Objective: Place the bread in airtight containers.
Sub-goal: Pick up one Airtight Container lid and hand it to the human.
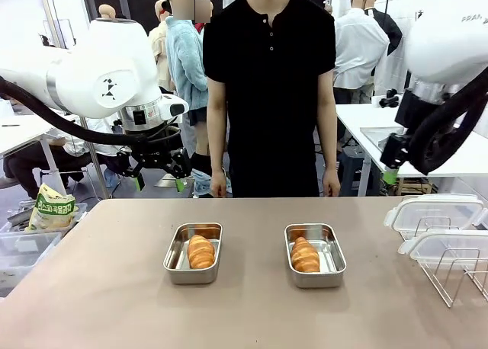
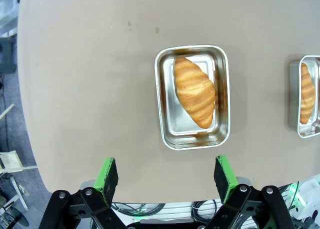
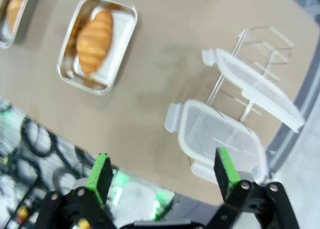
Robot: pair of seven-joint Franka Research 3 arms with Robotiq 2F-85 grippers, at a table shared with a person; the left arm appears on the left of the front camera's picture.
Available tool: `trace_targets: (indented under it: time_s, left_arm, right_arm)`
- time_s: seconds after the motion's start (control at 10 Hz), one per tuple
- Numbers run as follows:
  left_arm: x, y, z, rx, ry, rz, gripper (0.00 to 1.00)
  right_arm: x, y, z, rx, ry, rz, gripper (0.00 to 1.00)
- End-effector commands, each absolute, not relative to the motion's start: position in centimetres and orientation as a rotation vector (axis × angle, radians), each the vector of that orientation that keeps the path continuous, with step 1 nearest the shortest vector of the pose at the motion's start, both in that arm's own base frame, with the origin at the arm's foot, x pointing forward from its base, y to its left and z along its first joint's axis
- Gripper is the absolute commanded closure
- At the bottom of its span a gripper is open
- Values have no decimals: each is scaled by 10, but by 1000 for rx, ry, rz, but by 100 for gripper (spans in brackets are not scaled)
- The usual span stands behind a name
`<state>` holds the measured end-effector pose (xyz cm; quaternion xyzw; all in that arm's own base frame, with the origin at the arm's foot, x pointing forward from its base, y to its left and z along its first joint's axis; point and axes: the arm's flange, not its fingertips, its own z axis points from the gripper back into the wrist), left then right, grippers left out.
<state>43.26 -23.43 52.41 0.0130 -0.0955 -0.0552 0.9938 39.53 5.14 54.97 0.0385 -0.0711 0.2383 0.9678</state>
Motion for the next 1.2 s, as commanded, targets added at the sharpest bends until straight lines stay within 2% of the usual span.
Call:
trace_targets:
  time_s: [0.0, 0.2, 0.5, 0.8, 1.1]
  left_arm:
    - [431, -233, 526, 25, -193, -110, 0]
    - [431, -233, 526, 25, -193, -110, 0]
    - [431, -233, 526, 25, -193, -110, 0]
    - [431, -233, 526, 25, -193, -110, 0]
    - [431, -233, 526, 25, -193, -110, 0]
  right_arm:
    - [398, 21, 559, 110, -76, 684, 0]
    - [390, -5, 564, 151, -47, 951, 0]
    - [367, -35, 559, 10, -4, 1353, 0]
    - [357, -52, 549, 58, -63, 1677, 0]
    - [349, -55, 540, 111, -135, 1735, 0]
